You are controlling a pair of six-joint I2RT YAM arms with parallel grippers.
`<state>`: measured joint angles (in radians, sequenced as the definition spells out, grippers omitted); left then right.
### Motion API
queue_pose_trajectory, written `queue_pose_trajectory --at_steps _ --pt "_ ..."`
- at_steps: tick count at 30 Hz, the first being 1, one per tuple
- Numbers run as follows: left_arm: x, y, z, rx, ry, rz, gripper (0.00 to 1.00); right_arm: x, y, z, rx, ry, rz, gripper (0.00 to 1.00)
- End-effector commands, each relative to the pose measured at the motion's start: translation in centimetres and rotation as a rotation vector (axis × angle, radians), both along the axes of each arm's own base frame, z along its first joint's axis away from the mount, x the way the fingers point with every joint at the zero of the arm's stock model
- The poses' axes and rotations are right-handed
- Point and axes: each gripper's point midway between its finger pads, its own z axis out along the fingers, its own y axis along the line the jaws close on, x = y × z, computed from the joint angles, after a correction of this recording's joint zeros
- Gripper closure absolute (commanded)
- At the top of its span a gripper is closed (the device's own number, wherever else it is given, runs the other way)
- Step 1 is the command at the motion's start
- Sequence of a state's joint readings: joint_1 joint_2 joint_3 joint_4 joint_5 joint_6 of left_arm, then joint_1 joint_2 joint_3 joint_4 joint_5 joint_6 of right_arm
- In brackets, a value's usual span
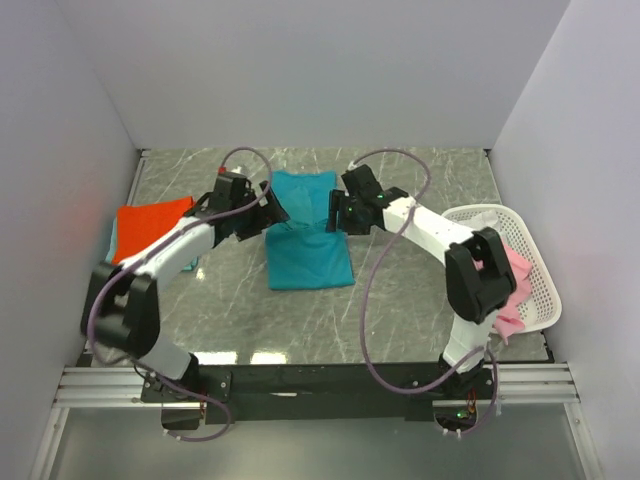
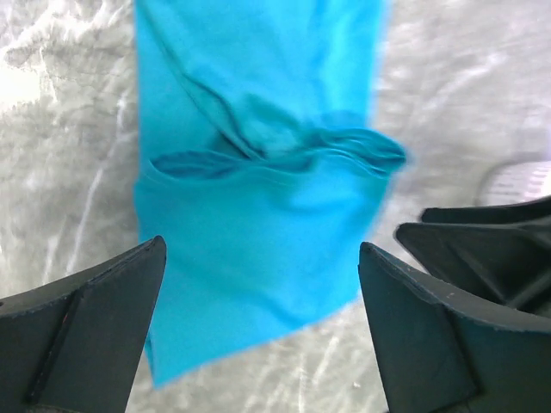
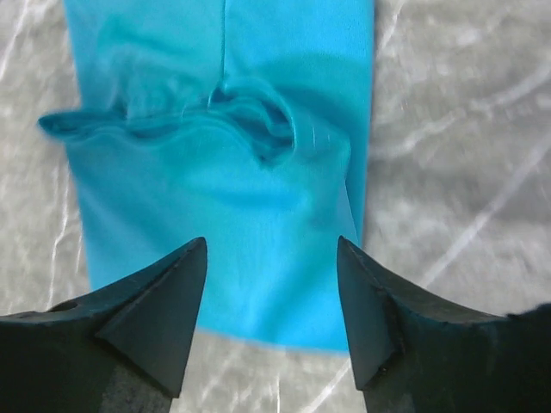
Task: Fold and stack the t-shirts
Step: Fold the tshirt
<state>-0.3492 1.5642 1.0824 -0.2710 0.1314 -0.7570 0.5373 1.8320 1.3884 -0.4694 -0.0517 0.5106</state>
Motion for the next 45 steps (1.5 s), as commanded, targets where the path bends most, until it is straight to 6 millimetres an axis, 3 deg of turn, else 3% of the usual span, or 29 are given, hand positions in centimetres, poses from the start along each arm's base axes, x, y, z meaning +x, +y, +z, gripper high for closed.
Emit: queue_pose_trajectory --at_steps 1,6,8,9,12,18,22,31,40,43,44,45 --pt "-2.0 0.7 2.3 -0.052 -0.057 0.028 0.01 -1.9 -0.2 4.0 0.062 -0.087 0.002 0.3" --pt "-6.2 1.6 0.1 -0.072 -0.011 0.051 0.01 -6.7 0.3 4.5 0.146 -0.105 0.077 0.26" --pt "-8.3 1.9 -1.1 -0.093 0.013 0.054 0.0 -7.7 1.1 4.9 0.202 -0.11 0.116 0.24" --pt "-9.4 1.7 -2.2 -0.104 0.028 0.04 0.01 -9.1 1.4 4.5 0.234 -0.086 0.152 0.2" --pt "-10.9 1.2 -2.7 -0.129 0.034 0.032 0.01 -10.8 2.2 3.7 0.268 -0.066 0.186 0.16" --pt "-13.3 2.8 -5.8 -0.079 0.097 0.093 0.01 -12.5 1.0 0.8 0.182 -0.03 0.142 0.14" --pt "-13.2 3.1 -6.2 -0.073 0.095 0.115 0.02 -12.5 -0.6 -0.7 0.112 -0.011 0.077 0.14" --pt "-12.6 2.0 -7.8 -0.079 0.139 0.068 0.31 -12.0 -2.8 -1.7 0.042 -0.012 -0.016 0.14" --pt "-12.5 1.0 -9.8 -0.084 0.19 0.023 0.56 -11.8 -3.2 -2.8 0.024 0.001 -0.027 0.15" --pt "-12.4 0.8 -10.5 -0.077 0.212 0.017 0.74 -11.8 -3.0 -3.1 0.032 0.008 -0.015 0.17" --pt "-12.5 0.6 -10.6 -0.084 0.217 0.01 0.89 -11.8 -2.9 -3.2 0.031 0.007 -0.012 0.18" --pt "-12.6 0.6 -10.8 -0.087 0.226 0.009 0.97 -11.7 -2.9 -3.2 0.031 0.005 -0.013 0.18"
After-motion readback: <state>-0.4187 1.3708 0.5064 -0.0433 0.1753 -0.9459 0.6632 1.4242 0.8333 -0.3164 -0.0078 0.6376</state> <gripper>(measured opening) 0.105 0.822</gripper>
